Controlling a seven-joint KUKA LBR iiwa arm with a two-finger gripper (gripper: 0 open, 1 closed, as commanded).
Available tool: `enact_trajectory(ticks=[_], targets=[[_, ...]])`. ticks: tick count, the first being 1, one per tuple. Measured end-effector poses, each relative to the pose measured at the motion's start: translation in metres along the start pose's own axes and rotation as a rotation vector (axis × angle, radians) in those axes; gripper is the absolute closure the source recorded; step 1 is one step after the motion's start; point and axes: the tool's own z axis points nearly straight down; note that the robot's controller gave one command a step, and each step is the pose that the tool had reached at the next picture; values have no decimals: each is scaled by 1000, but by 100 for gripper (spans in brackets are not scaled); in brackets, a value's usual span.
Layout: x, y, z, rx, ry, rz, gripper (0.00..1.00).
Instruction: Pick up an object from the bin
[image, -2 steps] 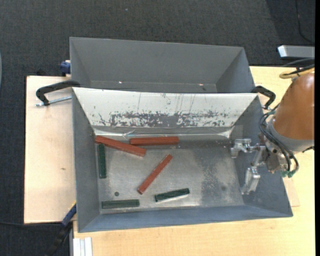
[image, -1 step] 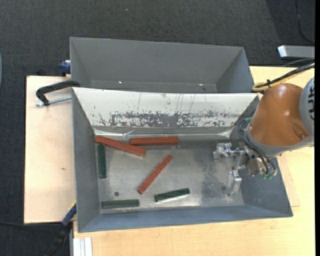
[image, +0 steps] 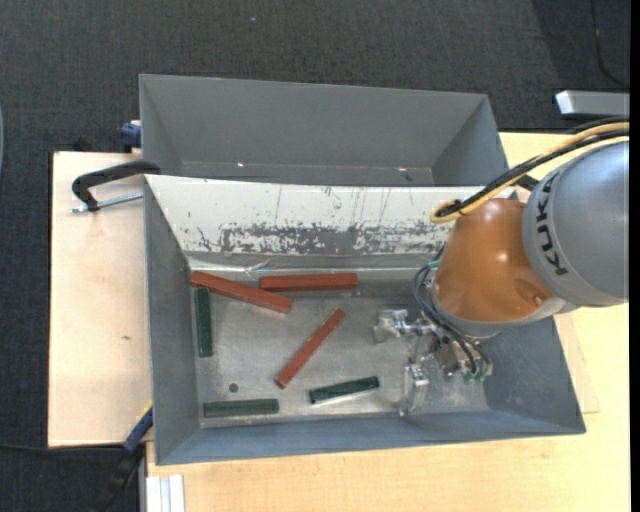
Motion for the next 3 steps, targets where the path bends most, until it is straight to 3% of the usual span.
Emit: enact_trajectory(ticks=[1,2,3], targets=[[-6,30,11,-2,-1,20,0],[-5,83,6,0,1,37,100],[-5,83,6,0,1,37,100]])
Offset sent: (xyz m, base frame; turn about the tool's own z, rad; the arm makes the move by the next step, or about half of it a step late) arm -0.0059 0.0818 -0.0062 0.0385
